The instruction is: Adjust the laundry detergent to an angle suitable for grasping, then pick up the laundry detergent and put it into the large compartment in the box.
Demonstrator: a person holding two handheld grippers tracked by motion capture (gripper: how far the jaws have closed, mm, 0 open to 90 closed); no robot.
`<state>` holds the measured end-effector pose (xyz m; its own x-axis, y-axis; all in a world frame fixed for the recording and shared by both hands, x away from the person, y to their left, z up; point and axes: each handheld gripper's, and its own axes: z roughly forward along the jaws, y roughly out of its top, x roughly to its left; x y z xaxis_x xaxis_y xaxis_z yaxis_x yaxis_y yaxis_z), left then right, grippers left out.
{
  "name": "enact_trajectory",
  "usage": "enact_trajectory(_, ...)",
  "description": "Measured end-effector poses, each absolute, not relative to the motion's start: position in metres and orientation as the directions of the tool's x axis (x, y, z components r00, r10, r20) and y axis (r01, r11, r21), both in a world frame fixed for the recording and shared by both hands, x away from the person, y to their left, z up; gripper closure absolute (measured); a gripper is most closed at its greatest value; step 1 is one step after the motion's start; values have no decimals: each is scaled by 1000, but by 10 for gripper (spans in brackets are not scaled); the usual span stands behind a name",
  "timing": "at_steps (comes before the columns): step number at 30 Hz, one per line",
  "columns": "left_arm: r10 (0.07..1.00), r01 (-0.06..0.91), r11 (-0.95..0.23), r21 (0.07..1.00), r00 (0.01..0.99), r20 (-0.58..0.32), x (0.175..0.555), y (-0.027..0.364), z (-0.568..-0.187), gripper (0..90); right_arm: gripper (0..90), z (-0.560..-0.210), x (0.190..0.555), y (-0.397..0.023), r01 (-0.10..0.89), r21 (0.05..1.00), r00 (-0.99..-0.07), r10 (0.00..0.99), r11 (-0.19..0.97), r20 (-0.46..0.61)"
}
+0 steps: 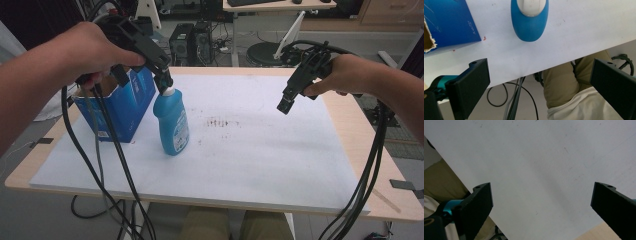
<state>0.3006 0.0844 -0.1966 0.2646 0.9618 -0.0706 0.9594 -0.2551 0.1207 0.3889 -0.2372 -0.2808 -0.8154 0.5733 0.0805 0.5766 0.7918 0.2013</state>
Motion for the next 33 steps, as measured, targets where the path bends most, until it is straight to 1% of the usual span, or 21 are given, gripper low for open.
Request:
enact_trajectory(7, 961, 957, -258, 128, 268, -64, 299, 84, -192, 29, 31, -279, 389, -238, 575, 214, -816, 572, 790, 83)
enact_trajectory(12, 962, 957, -257, 131, 267, -63, 301, 83, -192, 29, 31, -281, 389, -236, 577, 208, -815, 574, 790, 82)
enact_trajectory(26, 958, 954, -267, 134, 278, -68, 322, 72, -199, 29, 31, -282, 395, -239, 586, 208, -809, 580, 783, 96)
enact_trajectory(33, 962, 957, -256, 140, 266, -65, 334, 70, -203, 29, 31, -283, 398, -239, 590, 208, -807, 582, 780, 104)
